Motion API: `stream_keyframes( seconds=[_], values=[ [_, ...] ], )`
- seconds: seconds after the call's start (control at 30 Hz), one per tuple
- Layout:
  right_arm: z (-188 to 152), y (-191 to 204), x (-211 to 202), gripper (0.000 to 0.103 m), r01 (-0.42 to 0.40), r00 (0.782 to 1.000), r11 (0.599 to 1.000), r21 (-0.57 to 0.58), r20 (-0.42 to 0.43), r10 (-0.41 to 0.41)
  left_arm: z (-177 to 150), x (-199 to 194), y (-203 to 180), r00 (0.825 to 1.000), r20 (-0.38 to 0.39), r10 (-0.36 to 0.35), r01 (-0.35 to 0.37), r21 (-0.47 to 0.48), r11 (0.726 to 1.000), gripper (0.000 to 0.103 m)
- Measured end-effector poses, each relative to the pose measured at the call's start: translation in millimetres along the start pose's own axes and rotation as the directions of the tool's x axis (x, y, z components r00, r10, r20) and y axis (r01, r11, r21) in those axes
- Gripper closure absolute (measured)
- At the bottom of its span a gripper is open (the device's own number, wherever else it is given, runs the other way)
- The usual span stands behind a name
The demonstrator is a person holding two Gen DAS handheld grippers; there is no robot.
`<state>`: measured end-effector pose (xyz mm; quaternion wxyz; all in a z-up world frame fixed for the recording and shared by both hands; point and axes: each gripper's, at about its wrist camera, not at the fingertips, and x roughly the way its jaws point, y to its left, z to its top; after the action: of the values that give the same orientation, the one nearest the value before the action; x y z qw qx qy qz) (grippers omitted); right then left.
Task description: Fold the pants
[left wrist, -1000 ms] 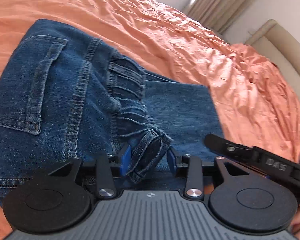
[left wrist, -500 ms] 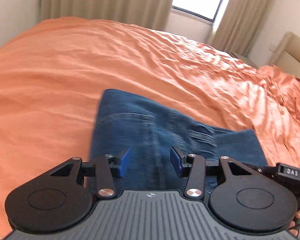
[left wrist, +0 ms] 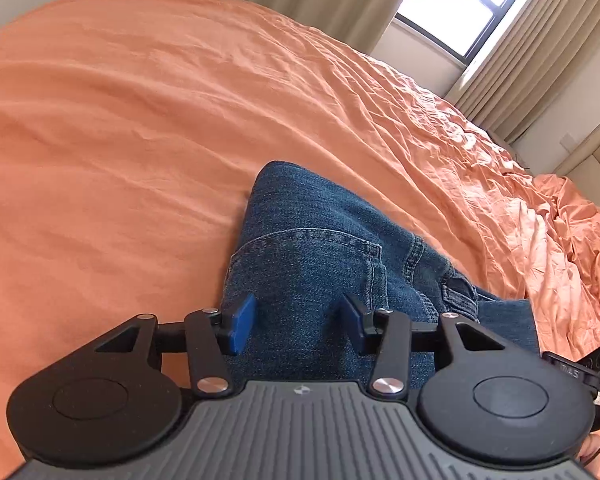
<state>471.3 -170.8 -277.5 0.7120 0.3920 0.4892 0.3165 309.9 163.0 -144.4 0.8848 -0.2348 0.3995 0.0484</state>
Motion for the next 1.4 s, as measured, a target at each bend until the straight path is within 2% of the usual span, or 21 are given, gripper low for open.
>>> stream_keyframes(
  seconds=[0.07, 0.17, 0.23, 0.3, 0.4, 0.6, 0.77, 0.9, 1.03, 1.27, 1.4],
  values=[
    [0.4, -0.4, -2.5, 0.081, -0.031, 1.0, 0.999, 0.016, 0.004, 0.031, -0.8, -1.0, -3.2, 1.0, -0.002, 0.012, -0.012, 0.008, 1.0, 0.05],
    [-2.4, 24.2, -13.6, 0.09, 0.02, 1.0, 0.994, -0.111, 0.018, -0.019, -1.6, -6.1, -10.9, 0.999, -0.004, 0.037, -0.037, 0.024, 0.999, 0.051],
    [-8.4, 49.6, -24.5, 0.092, 0.073, 0.997, 0.97, -0.234, 0.055, -0.062, -0.8, -11.7, -15.7, 0.999, 0.002, 0.052, -0.052, 0.029, 0.998, 0.057],
    [-11.0, 69.9, -41.3, 0.093, 0.062, 0.995, 0.953, -0.297, 0.089, -0.036, 0.9, -19.8, -21.8, 0.998, 0.018, 0.06, -0.06, 0.036, 0.998, 0.058],
    [-8.4, 88.3, -79.6, 0.094, 0.029, 0.989, 0.942, -0.335, 0.149, 0.023, 3.6, -36.2, -33.0, 0.997, 0.066, 0.05, -0.053, 0.047, 0.998, 0.058],
    [4.7, 84.6, -154.3, 0.094, 0.086, 0.955, 0.947, -0.311, 0.297, 0.011, -0.7, -49.4, -67.6, 0.996, 0.092, 0.009, -0.019, 0.113, 0.993, 0.058],
    [16.0, 50.4, -192.5, 0.094, 0.189, 0.925, 0.954, -0.235, 0.369, -0.092, -11.2, -40.4, -92.6, 0.997, 0.064, -0.03, 0.019, 0.165, 0.986, 0.059],
    [19.8, 11.6, -193.8, 0.094, 0.266, 0.916, 0.952, -0.154, 0.348, -0.2, -19.2, -23.2, -103.7, 0.999, 0.013, -0.048, 0.044, 0.194, 0.98, 0.06],
    [20.6, -6.8, -178.8, 0.094, 0.394, 0.883, 0.906, -0.156, 0.339, -0.325, -26.7, -6.7, -108.4, 0.999, -0.021, -0.033, 0.037, 0.216, 0.976, 0.061],
    [27.8, -27.2, -149.0, 0.093, 0.552, 0.815, 0.813, -0.187, 0.324, -0.48, -32.8, 10.9, -97.1, 0.998, -0.057, -0.017, 0.029, 0.21, 0.977, 0.061],
    [28.1, -31.4, -150.0, 0.085, 0.556, 0.81, 0.814, -0.168, 0.328, -0.486, -35.0, 14.1, -87.8, 0.997, -0.071, -0.015, 0.028, 0.184, 0.983, 0.061]
  ],
)
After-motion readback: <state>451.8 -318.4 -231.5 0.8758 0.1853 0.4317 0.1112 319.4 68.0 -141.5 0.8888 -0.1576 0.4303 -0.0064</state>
